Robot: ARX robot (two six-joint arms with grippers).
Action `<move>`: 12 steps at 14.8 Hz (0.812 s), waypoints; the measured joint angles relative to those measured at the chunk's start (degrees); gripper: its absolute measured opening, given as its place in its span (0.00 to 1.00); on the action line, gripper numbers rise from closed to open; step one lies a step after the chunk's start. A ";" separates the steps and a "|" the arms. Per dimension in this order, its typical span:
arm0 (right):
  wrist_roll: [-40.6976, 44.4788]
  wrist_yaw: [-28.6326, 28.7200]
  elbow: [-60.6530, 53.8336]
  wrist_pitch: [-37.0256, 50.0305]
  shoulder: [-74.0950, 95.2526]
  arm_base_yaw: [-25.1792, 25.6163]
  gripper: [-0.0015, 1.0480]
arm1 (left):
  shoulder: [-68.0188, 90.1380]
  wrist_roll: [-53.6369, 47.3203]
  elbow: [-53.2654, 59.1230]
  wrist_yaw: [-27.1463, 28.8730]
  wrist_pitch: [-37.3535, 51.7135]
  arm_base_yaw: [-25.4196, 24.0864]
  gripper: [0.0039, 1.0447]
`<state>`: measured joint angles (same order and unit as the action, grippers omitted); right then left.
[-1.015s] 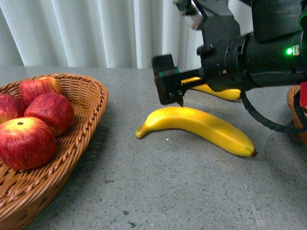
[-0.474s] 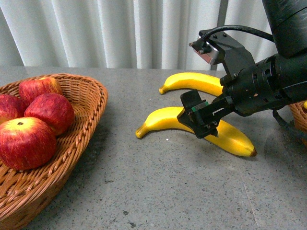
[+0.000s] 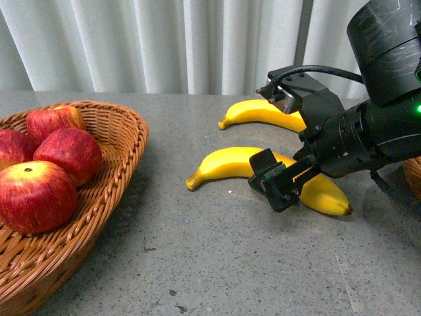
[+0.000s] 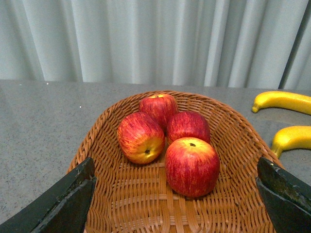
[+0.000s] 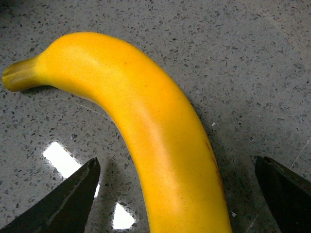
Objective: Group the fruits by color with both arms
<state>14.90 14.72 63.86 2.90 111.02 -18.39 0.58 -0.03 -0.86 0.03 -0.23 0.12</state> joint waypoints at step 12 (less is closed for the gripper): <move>-14.43 7.93 -6.19 14.99 -13.81 12.48 0.31 | 0.00 0.00 0.00 -0.02 0.02 0.00 0.94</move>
<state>0.47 22.65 57.67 17.89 97.21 -5.91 0.58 -0.03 -0.86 0.01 -0.21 0.12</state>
